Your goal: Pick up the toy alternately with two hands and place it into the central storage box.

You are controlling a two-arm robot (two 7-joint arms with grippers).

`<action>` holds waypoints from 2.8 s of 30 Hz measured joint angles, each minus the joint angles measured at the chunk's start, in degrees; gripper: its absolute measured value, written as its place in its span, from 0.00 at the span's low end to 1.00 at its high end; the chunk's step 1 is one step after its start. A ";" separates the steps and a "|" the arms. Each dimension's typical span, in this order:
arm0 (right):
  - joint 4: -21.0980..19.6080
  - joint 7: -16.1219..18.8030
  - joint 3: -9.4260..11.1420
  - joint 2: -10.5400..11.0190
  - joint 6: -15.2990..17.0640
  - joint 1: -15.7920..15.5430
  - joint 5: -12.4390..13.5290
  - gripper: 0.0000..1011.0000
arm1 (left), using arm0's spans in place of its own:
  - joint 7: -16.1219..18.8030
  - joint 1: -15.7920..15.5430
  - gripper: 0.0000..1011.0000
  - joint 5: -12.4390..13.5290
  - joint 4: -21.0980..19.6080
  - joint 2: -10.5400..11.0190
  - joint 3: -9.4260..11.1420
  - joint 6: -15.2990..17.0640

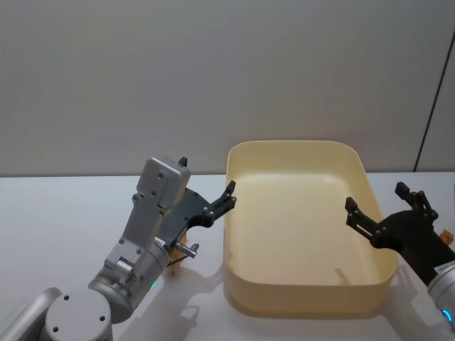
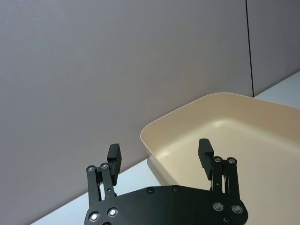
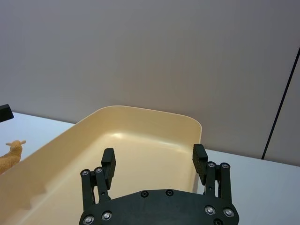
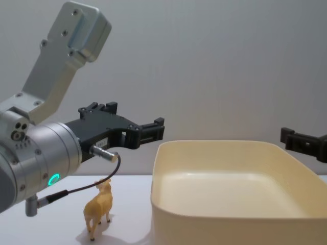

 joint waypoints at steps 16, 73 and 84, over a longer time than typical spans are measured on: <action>-3.33 -3.23 1.38 2.05 1.11 -3.33 0.67 0.99 | 0.00 0.00 0.99 0.00 0.00 0.00 0.00 0.00; 5.34 -11.31 4.95 2.48 6.84 -5.72 2.79 0.91 | 0.00 0.00 0.99 0.00 0.00 0.00 0.00 0.00; 6.44 -11.86 4.79 2.04 6.49 -5.43 1.66 0.62 | 0.00 0.00 0.99 0.00 0.00 0.00 0.00 0.00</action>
